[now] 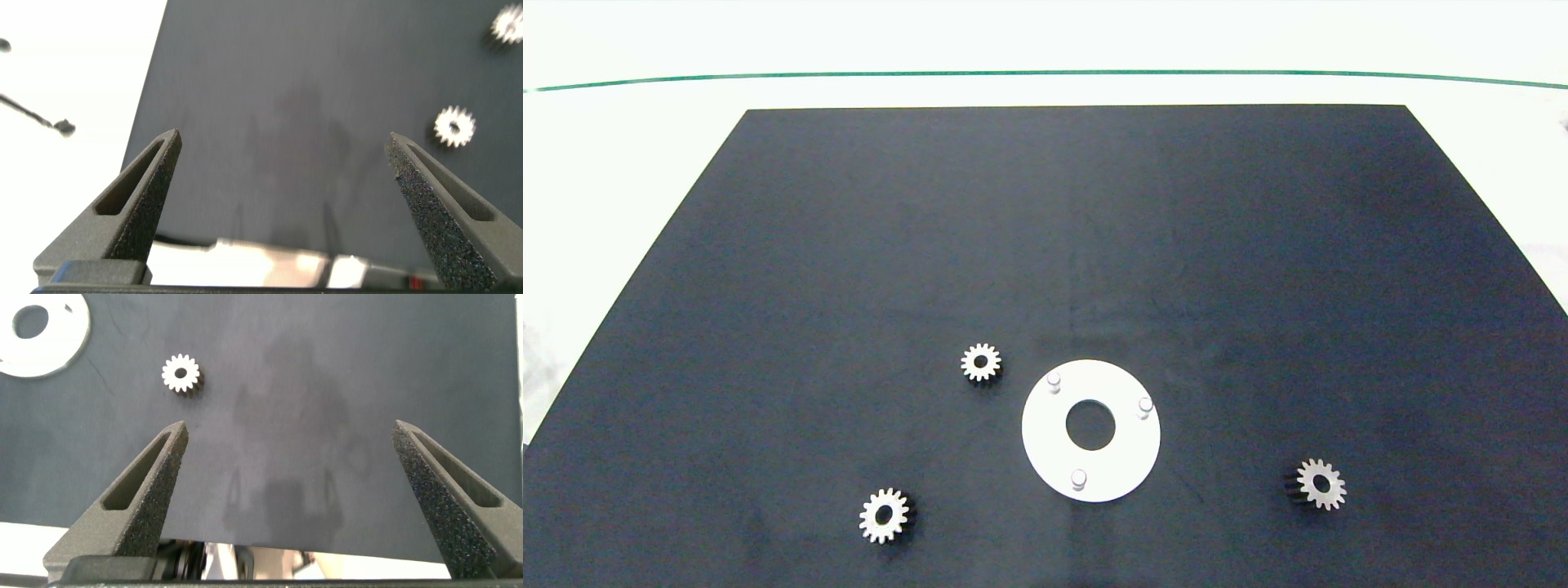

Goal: Install three planetary gears onto the carrier pins

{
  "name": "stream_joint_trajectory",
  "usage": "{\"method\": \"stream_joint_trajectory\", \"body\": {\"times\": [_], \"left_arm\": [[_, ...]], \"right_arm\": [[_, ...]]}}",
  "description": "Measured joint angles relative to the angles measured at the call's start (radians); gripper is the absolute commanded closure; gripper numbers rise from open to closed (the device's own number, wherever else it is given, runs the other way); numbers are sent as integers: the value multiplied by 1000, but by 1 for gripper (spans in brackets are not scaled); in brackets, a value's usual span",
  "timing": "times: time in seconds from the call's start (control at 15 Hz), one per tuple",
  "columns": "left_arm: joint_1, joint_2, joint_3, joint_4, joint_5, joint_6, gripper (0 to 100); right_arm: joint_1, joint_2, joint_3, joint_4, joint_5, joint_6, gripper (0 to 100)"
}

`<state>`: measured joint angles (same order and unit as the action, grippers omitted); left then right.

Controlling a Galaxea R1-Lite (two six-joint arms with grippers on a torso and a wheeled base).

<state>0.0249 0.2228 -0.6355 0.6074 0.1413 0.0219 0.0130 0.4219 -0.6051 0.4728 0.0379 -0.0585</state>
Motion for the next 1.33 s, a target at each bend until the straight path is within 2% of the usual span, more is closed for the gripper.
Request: {"method": "stream_joint_trajectory", "body": {"times": [0.2, 0.4, 0.53, 0.73, 1.0, 1.13, 1.33], "left_arm": [[-17, 61, -34, 54, -3, 0, 0], [-24, 123, -81, 77, -3, 0, 0], [-27, 159, -103, 80, -4, 0, 0], [-47, 202, -113, 98, -4, 0, 0], [-106, 236, -117, 104, -5, 0, 0], [-136, 246, -117, 105, -4, 0, 0], [-174, 253, -116, 106, -4, 0, 0]], "right_arm": [[21, 131, -39, 1, 0, -5, 0], [42, 263, -80, 2, -1, -44, 0], [57, 343, -106, 2, -1, -59, 0], [92, 447, -124, 2, -5, -63, 0], [180, 537, -124, -6, 3, -60, 0], [232, 580, -121, -27, 7, -57, 0], [279, 636, -87, -127, 7, -59, 0]]}}
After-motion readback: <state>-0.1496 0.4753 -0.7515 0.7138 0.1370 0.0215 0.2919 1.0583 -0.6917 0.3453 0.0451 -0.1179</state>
